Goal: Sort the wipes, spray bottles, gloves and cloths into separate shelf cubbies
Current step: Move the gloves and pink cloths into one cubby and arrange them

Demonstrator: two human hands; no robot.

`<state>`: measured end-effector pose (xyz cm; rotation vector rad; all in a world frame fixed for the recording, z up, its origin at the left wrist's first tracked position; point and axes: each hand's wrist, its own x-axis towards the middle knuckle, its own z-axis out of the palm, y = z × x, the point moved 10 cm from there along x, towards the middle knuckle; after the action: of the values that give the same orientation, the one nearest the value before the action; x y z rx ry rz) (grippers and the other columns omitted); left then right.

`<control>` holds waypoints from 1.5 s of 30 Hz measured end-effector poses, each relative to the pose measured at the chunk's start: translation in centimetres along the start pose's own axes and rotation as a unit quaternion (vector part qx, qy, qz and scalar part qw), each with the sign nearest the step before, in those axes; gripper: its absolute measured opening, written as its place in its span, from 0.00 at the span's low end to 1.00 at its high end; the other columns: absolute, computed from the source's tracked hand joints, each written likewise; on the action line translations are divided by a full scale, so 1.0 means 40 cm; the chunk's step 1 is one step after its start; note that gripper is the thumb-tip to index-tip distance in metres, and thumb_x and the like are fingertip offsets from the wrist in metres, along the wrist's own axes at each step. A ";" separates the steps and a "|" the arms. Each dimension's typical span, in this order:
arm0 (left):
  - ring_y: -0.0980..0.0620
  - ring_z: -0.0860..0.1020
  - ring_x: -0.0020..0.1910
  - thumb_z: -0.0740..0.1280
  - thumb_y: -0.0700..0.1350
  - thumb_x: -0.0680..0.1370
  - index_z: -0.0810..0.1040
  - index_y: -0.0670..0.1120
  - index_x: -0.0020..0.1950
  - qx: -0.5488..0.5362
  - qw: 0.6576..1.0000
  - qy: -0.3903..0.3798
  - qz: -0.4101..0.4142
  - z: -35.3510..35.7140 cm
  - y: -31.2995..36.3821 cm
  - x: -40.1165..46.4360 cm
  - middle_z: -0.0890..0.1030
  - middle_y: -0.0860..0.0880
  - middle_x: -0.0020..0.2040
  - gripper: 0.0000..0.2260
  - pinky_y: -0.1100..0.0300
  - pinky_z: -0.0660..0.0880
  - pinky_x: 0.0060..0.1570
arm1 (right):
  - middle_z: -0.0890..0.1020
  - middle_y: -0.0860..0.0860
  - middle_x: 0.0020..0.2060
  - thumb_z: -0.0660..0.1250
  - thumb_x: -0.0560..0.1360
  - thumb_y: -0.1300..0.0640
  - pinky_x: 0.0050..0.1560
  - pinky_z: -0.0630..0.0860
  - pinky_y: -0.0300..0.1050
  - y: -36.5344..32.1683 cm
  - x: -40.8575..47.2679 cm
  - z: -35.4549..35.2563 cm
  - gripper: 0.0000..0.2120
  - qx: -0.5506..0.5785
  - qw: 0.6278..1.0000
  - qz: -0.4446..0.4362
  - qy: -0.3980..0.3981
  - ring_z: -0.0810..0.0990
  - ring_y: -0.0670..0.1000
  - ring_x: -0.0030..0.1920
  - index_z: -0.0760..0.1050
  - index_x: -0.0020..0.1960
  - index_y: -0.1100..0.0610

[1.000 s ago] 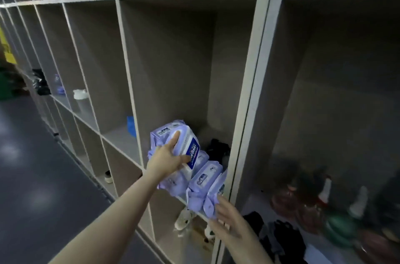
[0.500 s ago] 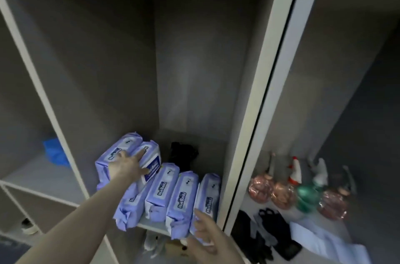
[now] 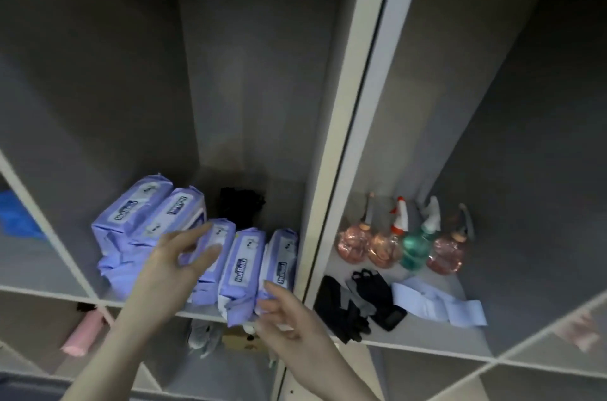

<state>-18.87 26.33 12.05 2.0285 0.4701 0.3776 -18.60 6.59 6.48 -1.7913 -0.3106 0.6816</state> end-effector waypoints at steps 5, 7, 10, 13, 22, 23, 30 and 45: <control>0.53 0.77 0.53 0.71 0.44 0.73 0.77 0.63 0.50 -0.072 0.997 -0.038 -0.011 0.097 0.018 -0.109 0.78 0.51 0.55 0.14 0.54 0.70 0.53 | 0.75 0.39 0.56 0.63 0.78 0.52 0.51 0.72 0.27 0.013 -0.029 -0.050 0.21 -0.016 0.999 -0.029 0.019 0.74 0.38 0.57 0.65 0.69 0.42; 0.53 0.77 0.54 0.71 0.44 0.73 0.77 0.63 0.50 -0.087 0.995 -0.043 -0.025 0.122 0.015 -0.131 0.78 0.50 0.55 0.14 0.54 0.69 0.53 | 0.75 0.37 0.55 0.63 0.77 0.50 0.58 0.73 0.34 0.022 -0.035 -0.067 0.20 -0.032 0.998 -0.040 0.022 0.74 0.38 0.58 0.66 0.68 0.41; 0.50 0.77 0.56 0.71 0.44 0.74 0.77 0.64 0.50 -0.075 0.996 -0.049 -0.021 0.143 0.021 -0.136 0.77 0.48 0.56 0.14 0.55 0.68 0.54 | 0.76 0.42 0.59 0.63 0.77 0.51 0.59 0.72 0.35 0.024 -0.033 -0.086 0.20 -0.032 0.998 -0.052 0.030 0.74 0.39 0.59 0.67 0.68 0.43; 0.49 0.77 0.56 0.71 0.44 0.74 0.76 0.64 0.51 -0.065 0.996 -0.052 -0.023 0.147 0.015 -0.123 0.77 0.47 0.57 0.14 0.54 0.68 0.54 | 0.76 0.46 0.61 0.63 0.77 0.53 0.57 0.72 0.33 0.034 -0.019 -0.089 0.19 -0.025 0.998 -0.053 0.032 0.75 0.40 0.59 0.70 0.67 0.47; 0.49 0.77 0.54 0.71 0.42 0.73 0.79 0.49 0.60 0.007 0.999 0.039 0.010 -0.036 -0.058 0.061 0.76 0.48 0.56 0.15 0.54 0.71 0.54 | 0.77 0.43 0.59 0.63 0.78 0.56 0.54 0.70 0.31 -0.024 0.169 -0.008 0.12 -0.016 0.998 -0.058 0.011 0.75 0.40 0.58 0.72 0.58 0.41; 0.48 0.78 0.54 0.71 0.43 0.73 0.79 0.49 0.60 0.016 0.999 0.044 0.019 -0.064 -0.064 0.090 0.75 0.48 0.56 0.15 0.52 0.73 0.54 | 0.77 0.42 0.57 0.63 0.78 0.57 0.54 0.70 0.30 -0.041 0.204 0.003 0.12 -0.021 0.998 -0.061 0.021 0.75 0.39 0.56 0.72 0.55 0.40; 0.46 0.76 0.61 0.69 0.47 0.75 0.78 0.51 0.63 0.186 0.975 0.024 0.117 -0.182 -0.060 0.296 0.75 0.48 0.62 0.16 0.51 0.75 0.54 | 0.81 0.49 0.51 0.62 0.78 0.64 0.50 0.73 0.29 -0.117 0.458 0.017 0.14 -0.032 0.984 -0.080 0.156 0.78 0.44 0.53 0.74 0.55 0.46; 0.54 0.68 0.69 0.51 0.72 0.61 0.68 0.61 0.70 0.287 0.939 -0.170 0.086 -0.058 -0.173 0.566 0.69 0.54 0.70 0.38 0.60 0.66 0.65 | 0.65 0.53 0.73 0.58 0.80 0.61 0.69 0.64 0.42 0.052 0.900 -0.013 0.25 -0.264 0.961 0.035 0.076 0.66 0.53 0.71 0.59 0.75 0.52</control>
<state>-1.24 41.95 8.63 2.6479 0.1953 -0.0249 10.16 24.51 -5.88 -2.3599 -0.3479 0.5352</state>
